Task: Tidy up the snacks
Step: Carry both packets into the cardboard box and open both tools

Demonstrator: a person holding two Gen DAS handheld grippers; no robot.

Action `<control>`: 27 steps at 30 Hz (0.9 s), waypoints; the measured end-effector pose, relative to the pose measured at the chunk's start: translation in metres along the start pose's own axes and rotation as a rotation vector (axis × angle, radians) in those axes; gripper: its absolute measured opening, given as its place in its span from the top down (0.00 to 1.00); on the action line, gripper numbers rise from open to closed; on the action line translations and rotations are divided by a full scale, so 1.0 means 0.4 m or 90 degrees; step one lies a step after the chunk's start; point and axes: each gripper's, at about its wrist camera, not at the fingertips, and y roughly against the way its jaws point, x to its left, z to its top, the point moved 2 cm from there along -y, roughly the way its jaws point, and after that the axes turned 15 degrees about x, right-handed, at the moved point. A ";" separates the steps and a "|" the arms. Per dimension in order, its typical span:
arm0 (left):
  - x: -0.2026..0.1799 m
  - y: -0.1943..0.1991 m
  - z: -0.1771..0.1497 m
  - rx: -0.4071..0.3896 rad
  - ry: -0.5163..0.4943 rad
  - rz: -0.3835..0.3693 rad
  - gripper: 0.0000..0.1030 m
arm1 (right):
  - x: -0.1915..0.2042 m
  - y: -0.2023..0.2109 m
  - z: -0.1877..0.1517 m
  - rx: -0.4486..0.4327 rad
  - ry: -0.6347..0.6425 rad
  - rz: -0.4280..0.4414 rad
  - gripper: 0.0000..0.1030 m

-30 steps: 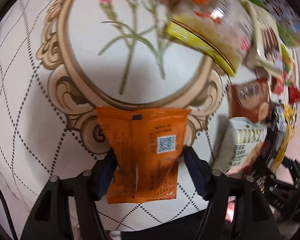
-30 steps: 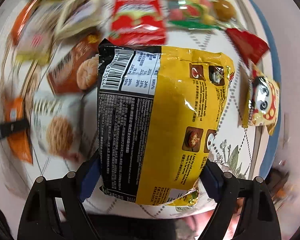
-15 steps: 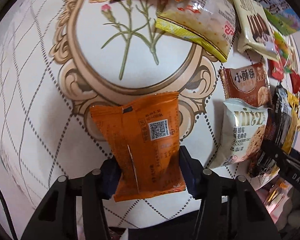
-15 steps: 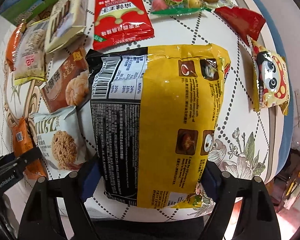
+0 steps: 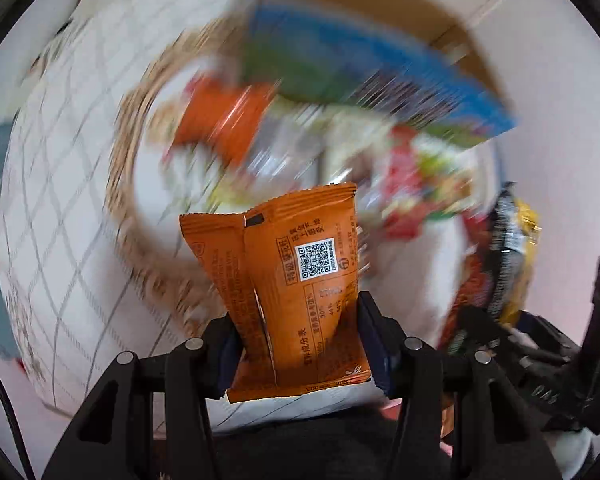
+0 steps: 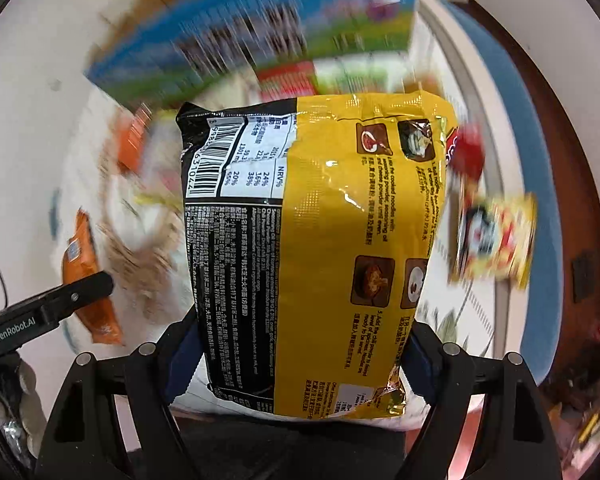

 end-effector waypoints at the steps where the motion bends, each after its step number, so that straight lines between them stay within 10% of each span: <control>1: -0.022 0.021 0.044 -0.011 -0.012 -0.011 0.51 | 0.008 0.038 0.021 -0.016 0.010 0.008 0.16; 11: -0.187 0.172 0.505 -0.102 -0.048 0.008 0.51 | 0.037 0.271 0.425 -0.113 0.091 -0.008 0.16; 20: -0.113 0.006 0.848 0.025 -0.016 0.046 0.51 | 0.033 0.161 0.804 -0.008 0.093 -0.036 0.16; 27: -0.063 -0.096 0.944 0.085 0.010 0.047 0.50 | 0.016 0.011 0.882 0.063 0.093 -0.042 0.16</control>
